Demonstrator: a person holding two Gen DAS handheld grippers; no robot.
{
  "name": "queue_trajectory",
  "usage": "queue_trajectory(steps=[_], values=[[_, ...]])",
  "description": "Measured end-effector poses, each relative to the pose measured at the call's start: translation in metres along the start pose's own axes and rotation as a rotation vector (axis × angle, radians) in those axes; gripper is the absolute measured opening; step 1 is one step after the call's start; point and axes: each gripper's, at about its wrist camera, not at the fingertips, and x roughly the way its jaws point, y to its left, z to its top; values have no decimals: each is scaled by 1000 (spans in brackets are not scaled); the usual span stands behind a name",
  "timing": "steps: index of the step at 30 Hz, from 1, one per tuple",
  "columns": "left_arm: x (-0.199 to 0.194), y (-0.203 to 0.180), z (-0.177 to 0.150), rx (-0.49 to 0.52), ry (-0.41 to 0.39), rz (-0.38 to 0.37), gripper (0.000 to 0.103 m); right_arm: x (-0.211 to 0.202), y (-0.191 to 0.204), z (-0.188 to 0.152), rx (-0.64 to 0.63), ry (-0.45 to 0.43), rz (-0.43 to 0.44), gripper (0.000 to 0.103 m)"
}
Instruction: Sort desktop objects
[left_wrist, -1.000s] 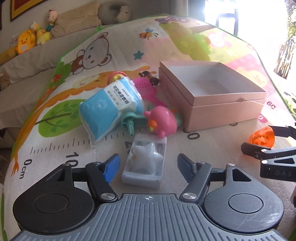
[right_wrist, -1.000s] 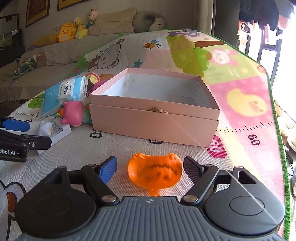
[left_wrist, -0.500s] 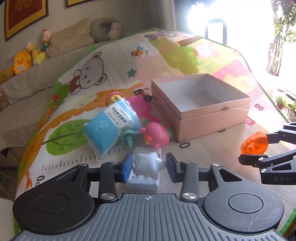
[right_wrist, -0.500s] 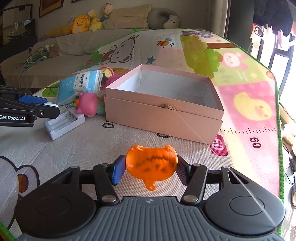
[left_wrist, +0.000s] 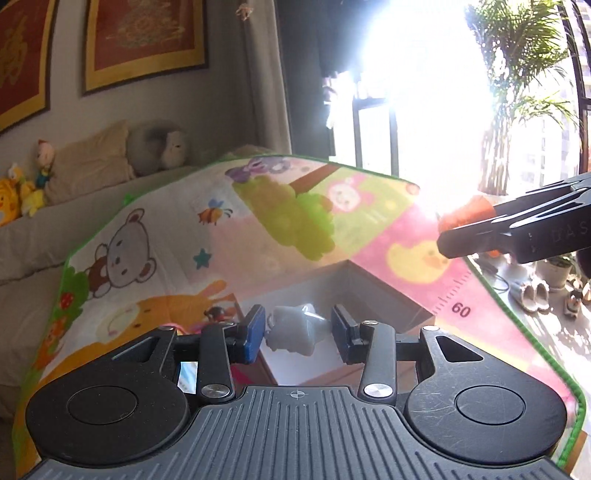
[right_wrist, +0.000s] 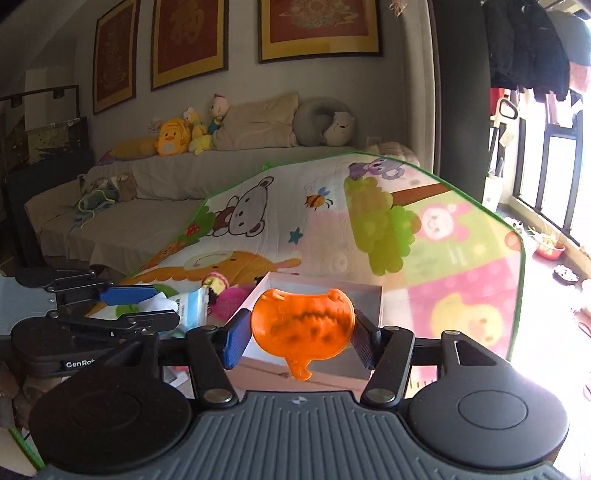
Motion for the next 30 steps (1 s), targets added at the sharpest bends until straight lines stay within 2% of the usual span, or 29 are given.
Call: queue_trajectory(steps=[1, 2, 3, 4, 6, 7, 8, 10, 12, 16, 18, 20, 21, 23, 25, 30], values=[[14, 1, 4, -15, -10, -11, 50, 18, -8, 9, 16, 2, -5, 58], [28, 3, 7, -27, -6, 5, 61, 35, -14, 15, 29, 1, 5, 59], [39, 6, 8, -40, 12, 32, 64, 51, -20, 20, 47, 10, 5, 66], [45, 12, 6, -57, 36, 53, 71, 68, -26, 22, 76, 36, -18, 69], [40, 29, -7, -102, 71, 65, 82, 88, -32, 21, 109, 61, -57, 69], [35, 37, -16, -111, 84, 78, 91, 91, -31, 16, 102, 65, -54, 69], [28, 45, -28, -114, 103, 105, 95, 91, -29, 11, 87, 63, -51, 69], [16, 58, -53, -116, 157, 143, 96, 90, -20, -4, 29, 67, -52, 71], [6, 67, -80, -145, 232, 132, 96, 88, -5, -22, -26, 82, -39, 72], [-4, 65, -118, -162, 327, 126, 96, 85, 31, -51, -94, 124, 63, 72], [-3, 63, -126, -158, 341, 134, 96, 87, 53, -56, -135, 133, 97, 68], [1, 60, -129, -140, 338, 153, 93, 91, 80, -60, -218, 126, 113, 53], [3, 59, -130, -126, 335, 165, 91, 95, 91, -60, -252, 129, 121, 50], [8, 62, -131, -109, 341, 189, 82, 106, 111, -59, -285, 137, 151, 48], [9, 72, -134, -129, 350, 206, 77, 117, 128, -57, -308, 147, 179, 48], [0, 109, -141, -171, 358, 371, 77, 147, 162, -57, -408, 156, 169, 48]])
